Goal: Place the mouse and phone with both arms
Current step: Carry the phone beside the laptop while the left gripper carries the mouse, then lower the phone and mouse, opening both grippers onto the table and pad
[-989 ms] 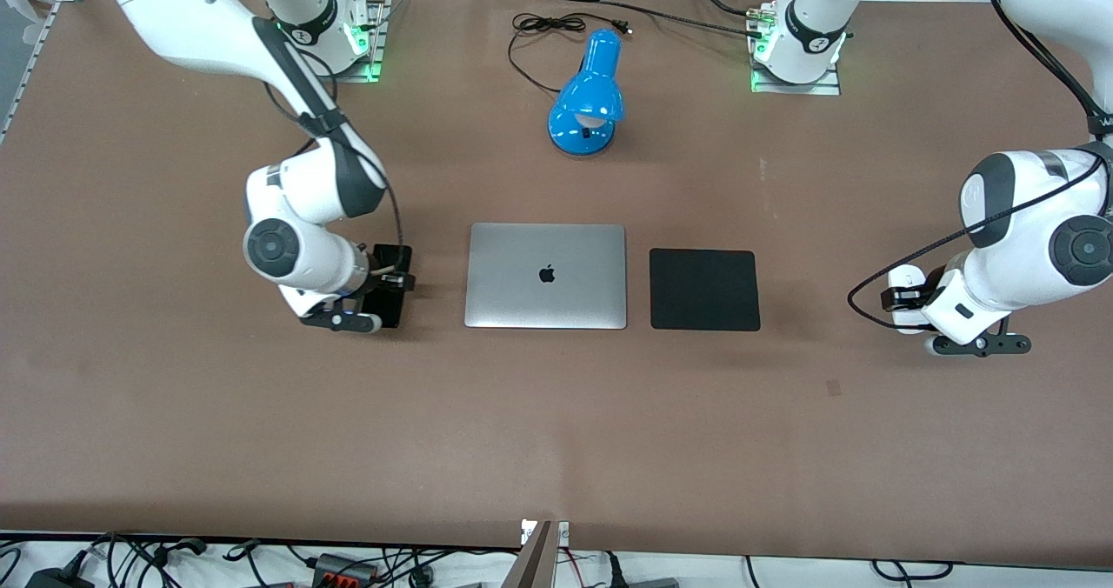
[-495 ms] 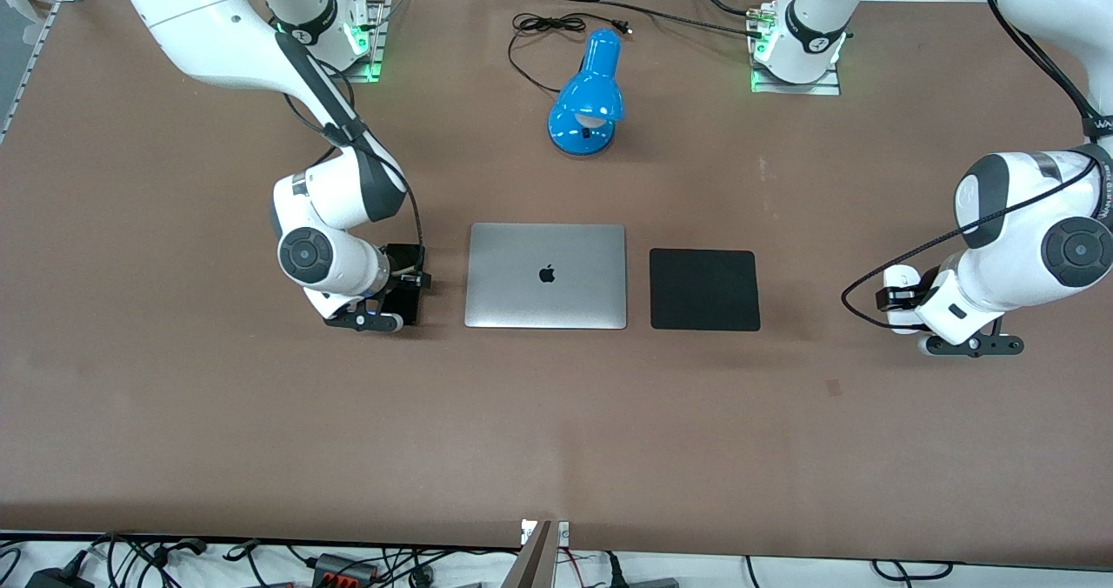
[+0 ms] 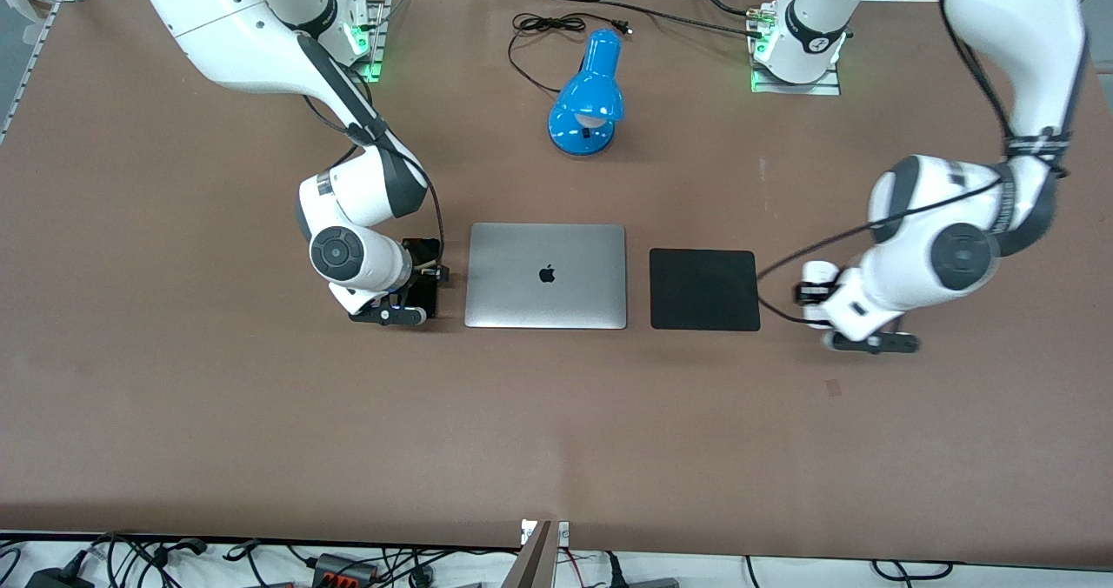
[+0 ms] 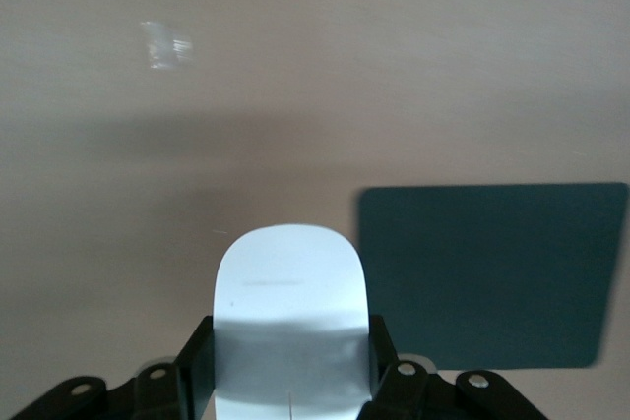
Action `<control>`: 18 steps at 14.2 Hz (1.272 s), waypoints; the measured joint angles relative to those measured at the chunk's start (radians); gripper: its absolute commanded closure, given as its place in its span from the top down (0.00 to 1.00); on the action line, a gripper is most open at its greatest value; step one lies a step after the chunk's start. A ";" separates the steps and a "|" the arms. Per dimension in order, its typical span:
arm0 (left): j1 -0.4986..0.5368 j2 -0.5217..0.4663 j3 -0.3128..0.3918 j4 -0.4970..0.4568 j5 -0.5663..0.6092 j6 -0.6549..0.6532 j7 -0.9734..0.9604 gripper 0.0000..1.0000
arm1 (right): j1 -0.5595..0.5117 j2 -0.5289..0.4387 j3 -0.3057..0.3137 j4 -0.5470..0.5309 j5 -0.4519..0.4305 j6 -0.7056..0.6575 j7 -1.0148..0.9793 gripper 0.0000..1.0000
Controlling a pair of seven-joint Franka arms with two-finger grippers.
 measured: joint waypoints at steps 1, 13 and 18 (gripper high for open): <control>-0.019 0.010 -0.018 -0.005 -0.001 -0.001 -0.053 0.22 | 0.000 0.003 -0.001 0.000 0.000 0.000 0.002 0.28; -0.137 0.137 -0.025 -0.195 0.126 0.435 -0.351 1.00 | 0.012 0.023 -0.002 0.002 -0.020 0.000 0.006 0.28; -0.134 0.136 -0.025 -0.170 0.136 0.441 -0.365 1.00 | 0.014 0.023 -0.002 0.003 -0.020 0.004 0.008 1.00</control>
